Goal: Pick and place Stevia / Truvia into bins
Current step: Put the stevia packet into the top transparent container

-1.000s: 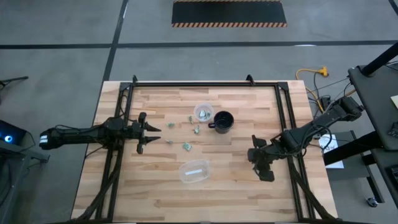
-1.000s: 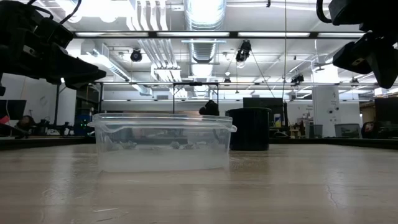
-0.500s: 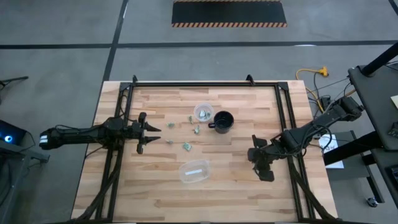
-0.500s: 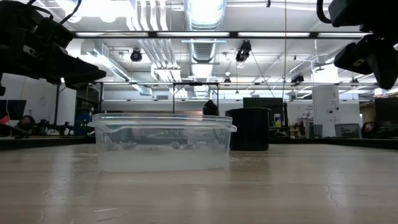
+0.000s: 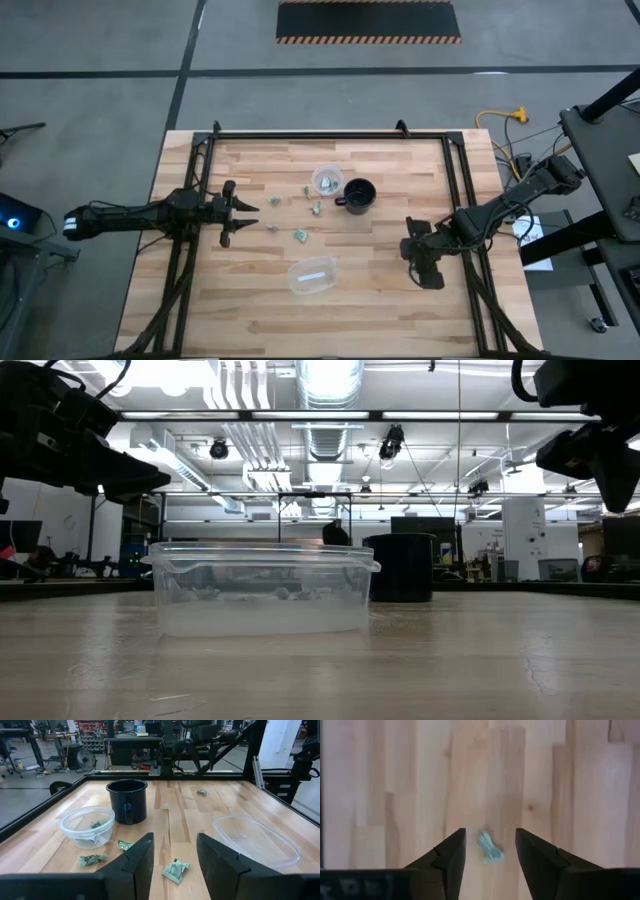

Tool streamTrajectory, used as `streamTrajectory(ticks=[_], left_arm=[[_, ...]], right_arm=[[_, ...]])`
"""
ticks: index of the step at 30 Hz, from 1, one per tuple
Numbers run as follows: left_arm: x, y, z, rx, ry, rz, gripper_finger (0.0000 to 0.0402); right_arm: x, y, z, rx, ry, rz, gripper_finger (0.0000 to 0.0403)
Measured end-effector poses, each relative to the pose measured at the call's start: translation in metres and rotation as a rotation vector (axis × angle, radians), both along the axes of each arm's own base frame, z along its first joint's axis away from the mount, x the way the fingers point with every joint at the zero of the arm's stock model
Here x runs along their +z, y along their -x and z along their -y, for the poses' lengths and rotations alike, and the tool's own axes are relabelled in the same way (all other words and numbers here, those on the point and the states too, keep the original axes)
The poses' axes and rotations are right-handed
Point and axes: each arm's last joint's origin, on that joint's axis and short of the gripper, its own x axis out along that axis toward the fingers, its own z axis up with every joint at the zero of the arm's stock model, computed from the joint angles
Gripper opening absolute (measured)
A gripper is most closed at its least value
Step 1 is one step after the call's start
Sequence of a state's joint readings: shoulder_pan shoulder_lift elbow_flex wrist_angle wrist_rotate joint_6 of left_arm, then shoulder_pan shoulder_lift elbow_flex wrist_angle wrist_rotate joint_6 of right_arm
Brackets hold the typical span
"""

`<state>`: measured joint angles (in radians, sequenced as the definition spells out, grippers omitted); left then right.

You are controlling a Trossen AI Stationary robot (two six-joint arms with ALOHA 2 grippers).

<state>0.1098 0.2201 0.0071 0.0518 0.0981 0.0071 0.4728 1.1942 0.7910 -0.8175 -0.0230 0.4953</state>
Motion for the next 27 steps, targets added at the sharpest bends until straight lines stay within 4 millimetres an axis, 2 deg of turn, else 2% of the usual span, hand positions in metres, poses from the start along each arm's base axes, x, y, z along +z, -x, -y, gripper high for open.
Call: streamTrajectory(ticks=[6, 12, 18, 27], left_arm=[[0.000, 0.000, 0.000, 0.000, 0.000, 0.000, 0.0132], [0.000, 0.000, 0.000, 0.000, 0.000, 0.000, 0.0132], [0.000, 0.000, 0.000, 0.000, 0.000, 0.001, 0.0132], [0.000, 0.000, 0.000, 0.000, 0.000, 0.000, 0.0132]], right_arm=[[-0.003, 0.009, 0.005, 0.003, 0.051, -0.098, 0.0190], [-0.004, 0.011, 0.003, 0.013, 0.051, -0.103, 0.0221], [-0.014, 0.015, 0.001, 0.030, 0.059, -0.116, 0.0244], [-0.039, 0.018, -0.006, 0.066, 0.014, -0.034, 0.0241]])
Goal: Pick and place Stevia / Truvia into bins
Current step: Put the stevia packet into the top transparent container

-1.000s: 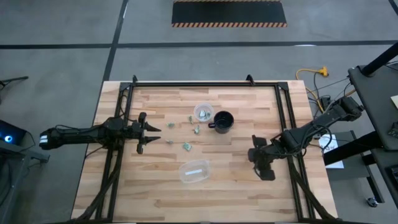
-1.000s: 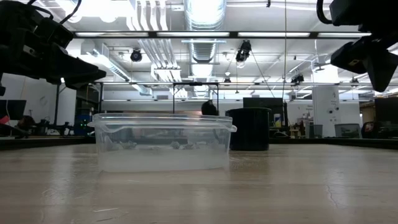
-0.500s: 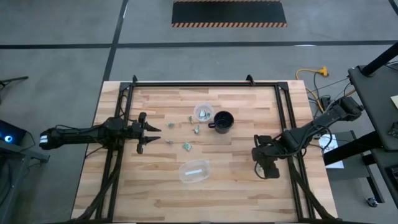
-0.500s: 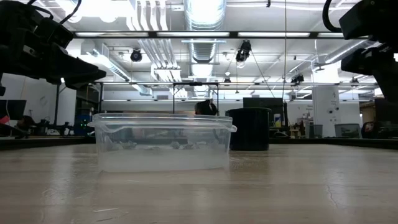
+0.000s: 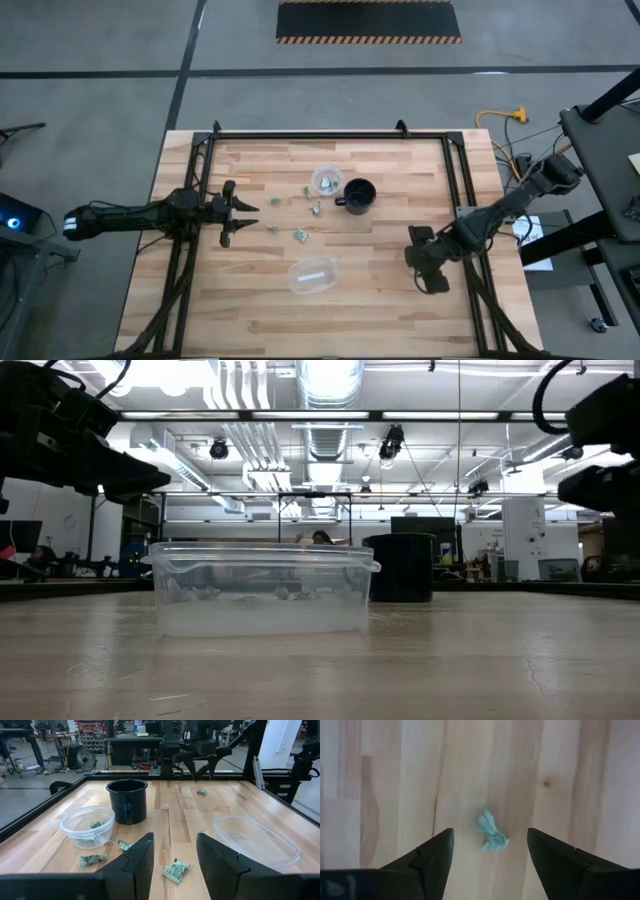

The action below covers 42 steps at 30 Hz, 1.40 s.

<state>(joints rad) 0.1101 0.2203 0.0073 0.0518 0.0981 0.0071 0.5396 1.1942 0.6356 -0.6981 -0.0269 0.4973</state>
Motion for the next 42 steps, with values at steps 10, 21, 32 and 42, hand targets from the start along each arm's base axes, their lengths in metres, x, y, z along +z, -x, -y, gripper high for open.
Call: streamTrajectory(ticks=[10, 21, 32, 42], left_arm=[[0.000, 0.000, 0.000, 0.000, 0.000, 0.000, 0.0132], [0.000, 0.000, 0.000, -0.001, 0.000, 0.000, 0.0132], [0.000, 0.000, 0.000, 0.000, 0.000, 0.000, 0.0132], [0.000, 0.000, 0.000, 0.000, 0.000, 0.000, 0.0132]], right_arm=[[-0.022, 0.006, 0.002, 0.013, -0.021, 0.021, 0.0231], [-0.040, 0.010, 0.002, 0.021, -0.070, 0.074, 0.0228], [-0.045, 0.016, 0.000, 0.029, -0.054, 0.069, 0.0217], [-0.053, 0.018, 0.002, -0.012, -0.057, 0.113, 0.0176]])
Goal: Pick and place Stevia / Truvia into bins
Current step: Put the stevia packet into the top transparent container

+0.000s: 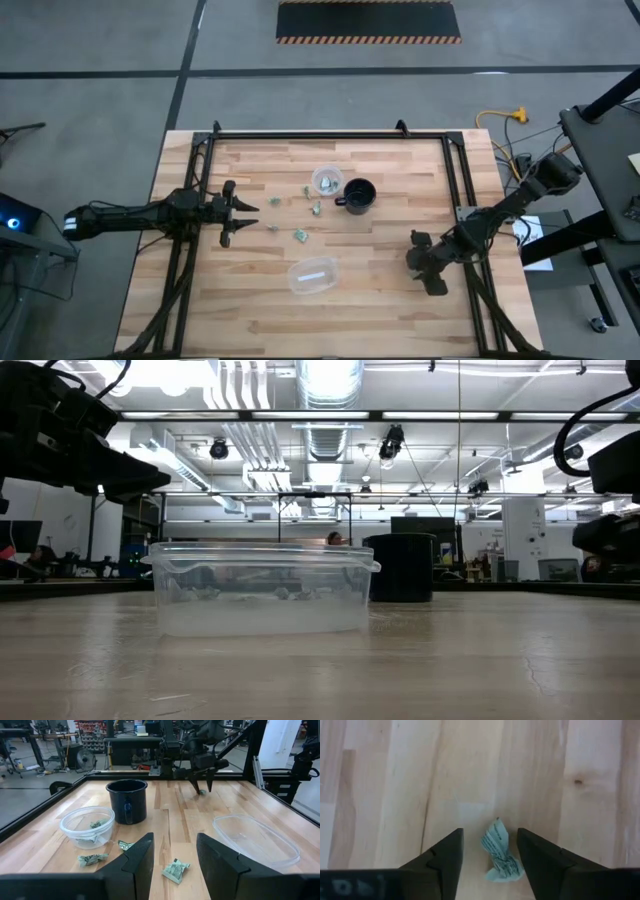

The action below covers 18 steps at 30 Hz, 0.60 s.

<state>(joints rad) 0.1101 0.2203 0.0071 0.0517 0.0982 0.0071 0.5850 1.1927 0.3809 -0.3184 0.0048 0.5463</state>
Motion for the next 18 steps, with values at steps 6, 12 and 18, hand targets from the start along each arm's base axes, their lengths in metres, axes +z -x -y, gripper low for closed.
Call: streamTrajectory(ticks=[6, 12, 18], left_arm=[[0.000, 0.000, 0.000, 0.000, 0.000, 0.001, 0.0132], [0.000, 0.000, 0.000, 0.000, 0.000, 0.001, 0.0132], [0.000, 0.000, 0.000, 0.000, 0.000, 0.000, 0.0132]], right_arm=[[-0.007, 0.005, 0.004, -0.055, -0.006, -0.024, 0.0105], [-0.006, 0.004, 0.004, -0.050, 0.003, -0.026, 0.0019], [0.004, -0.006, 0.000, -0.025, -0.027, 0.018, 0.0014]])
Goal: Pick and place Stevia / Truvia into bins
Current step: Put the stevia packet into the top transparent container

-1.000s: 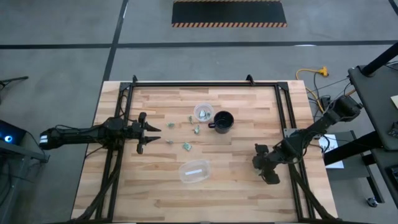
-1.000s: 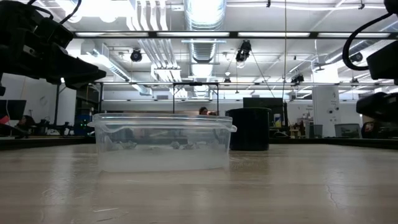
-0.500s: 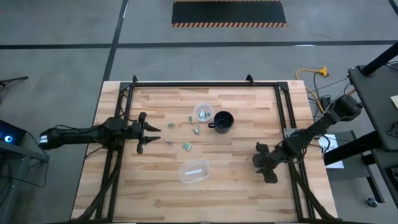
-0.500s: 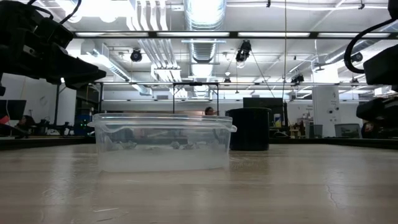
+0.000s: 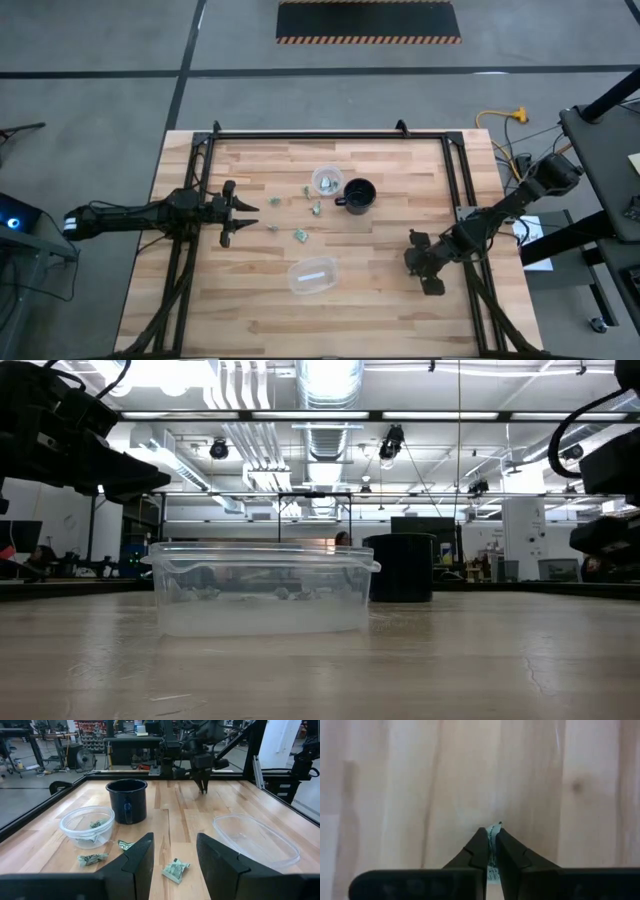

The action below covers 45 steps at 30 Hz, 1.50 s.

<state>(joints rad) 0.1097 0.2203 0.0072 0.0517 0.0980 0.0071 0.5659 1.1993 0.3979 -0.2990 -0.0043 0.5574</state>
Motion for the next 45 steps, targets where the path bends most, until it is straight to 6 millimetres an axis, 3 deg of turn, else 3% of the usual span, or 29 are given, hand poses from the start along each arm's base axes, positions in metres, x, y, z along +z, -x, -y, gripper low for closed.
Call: streamTrajectory(ticks=[8, 23, 30, 40, 45], left_arm=[[0.000, 0.000, 0.000, 0.000, 0.000, 0.000, 0.0132], [0.000, 0.000, 0.000, 0.000, 0.000, 0.000, 0.0132], [0.000, 0.000, 0.000, 0.000, 0.000, 0.000, 0.0132], [0.000, 0.000, 0.000, 0.000, 0.000, 0.001, 0.0132], [0.000, 0.000, 0.000, 0.001, 0.000, 0.001, 0.0132]], right_arm=[[0.016, -0.026, 0.003, 0.023, 0.012, 0.291, 0.0012], [0.037, -0.060, 0.047, -0.141, 0.113, 0.711, 0.0012], [0.042, -0.064, 0.075, -0.203, 0.080, 0.862, 0.0012], [0.066, -0.071, 0.122, -0.198, 0.044, 1.113, 0.0011], [0.058, -0.086, 0.151, -0.174, -0.003, 1.140, 0.0011]])
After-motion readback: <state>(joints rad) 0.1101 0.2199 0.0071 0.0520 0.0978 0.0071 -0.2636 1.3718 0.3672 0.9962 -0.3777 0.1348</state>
